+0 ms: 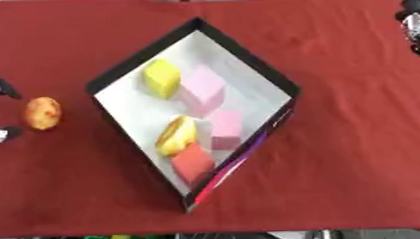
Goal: Pick up objects on the table and place them in the box.
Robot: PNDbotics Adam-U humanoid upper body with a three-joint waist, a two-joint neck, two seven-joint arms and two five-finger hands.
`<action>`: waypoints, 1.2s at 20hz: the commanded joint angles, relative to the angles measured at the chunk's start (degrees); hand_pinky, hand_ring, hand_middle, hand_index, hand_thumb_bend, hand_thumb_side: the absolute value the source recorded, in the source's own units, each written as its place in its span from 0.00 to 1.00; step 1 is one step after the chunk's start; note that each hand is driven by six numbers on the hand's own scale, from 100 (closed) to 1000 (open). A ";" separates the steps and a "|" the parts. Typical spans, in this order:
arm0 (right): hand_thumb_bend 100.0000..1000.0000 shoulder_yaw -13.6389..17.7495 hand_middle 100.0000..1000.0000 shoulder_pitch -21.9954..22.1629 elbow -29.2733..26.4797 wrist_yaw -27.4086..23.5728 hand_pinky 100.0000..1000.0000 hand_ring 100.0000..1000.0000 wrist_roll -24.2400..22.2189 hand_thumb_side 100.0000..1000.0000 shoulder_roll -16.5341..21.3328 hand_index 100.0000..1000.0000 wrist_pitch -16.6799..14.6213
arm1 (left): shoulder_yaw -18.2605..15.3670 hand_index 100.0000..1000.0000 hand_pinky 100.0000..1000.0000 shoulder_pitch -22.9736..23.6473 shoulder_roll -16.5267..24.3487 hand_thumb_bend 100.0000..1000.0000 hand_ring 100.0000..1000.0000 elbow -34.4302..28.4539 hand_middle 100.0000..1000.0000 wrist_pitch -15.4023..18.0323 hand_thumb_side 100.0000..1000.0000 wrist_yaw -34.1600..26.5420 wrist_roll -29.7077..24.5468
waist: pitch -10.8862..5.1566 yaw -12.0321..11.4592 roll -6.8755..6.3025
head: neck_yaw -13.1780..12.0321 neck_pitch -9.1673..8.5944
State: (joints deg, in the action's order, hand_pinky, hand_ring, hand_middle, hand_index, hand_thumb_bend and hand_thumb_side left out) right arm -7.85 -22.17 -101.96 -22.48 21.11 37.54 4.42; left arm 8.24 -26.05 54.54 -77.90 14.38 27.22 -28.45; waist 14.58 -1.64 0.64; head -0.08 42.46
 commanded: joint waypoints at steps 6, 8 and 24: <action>0.00 0.33 0.62 -0.62 -0.09 0.24 0.95 0.68 -0.05 0.09 0.71 0.79 0.05 | 0.02 0.86 0.84 -3.71 -0.12 0.39 0.84 -0.15 0.79 -1.11 0.67 -1.34 1.13 | -0.73 0.24 -0.12 | 0.10 -0.49; 0.00 0.26 0.63 -0.70 -0.10 0.23 0.95 0.68 -0.12 0.09 0.65 0.79 0.07 | 0.58 0.86 0.84 -4.94 -0.88 0.42 0.84 0.73 0.80 -0.86 0.69 -0.80 -0.02 | -0.72 0.39 -0.10 | 0.03 -0.57; 0.00 0.18 0.63 -0.62 0.06 0.32 0.96 0.69 -0.17 0.10 0.29 0.79 0.05 | 2.28 0.80 0.83 -8.34 -4.38 0.36 0.83 8.83 0.78 1.46 0.56 9.56 1.39 | -0.35 0.73 -0.18 | -0.82 -0.68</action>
State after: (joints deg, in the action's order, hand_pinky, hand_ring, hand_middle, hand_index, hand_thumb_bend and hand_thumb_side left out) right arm -7.91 -22.17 -101.59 -22.47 21.05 36.96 4.46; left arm 10.94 -33.34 48.91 -69.07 15.78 36.08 -27.71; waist 15.00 -0.86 0.51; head -0.69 42.32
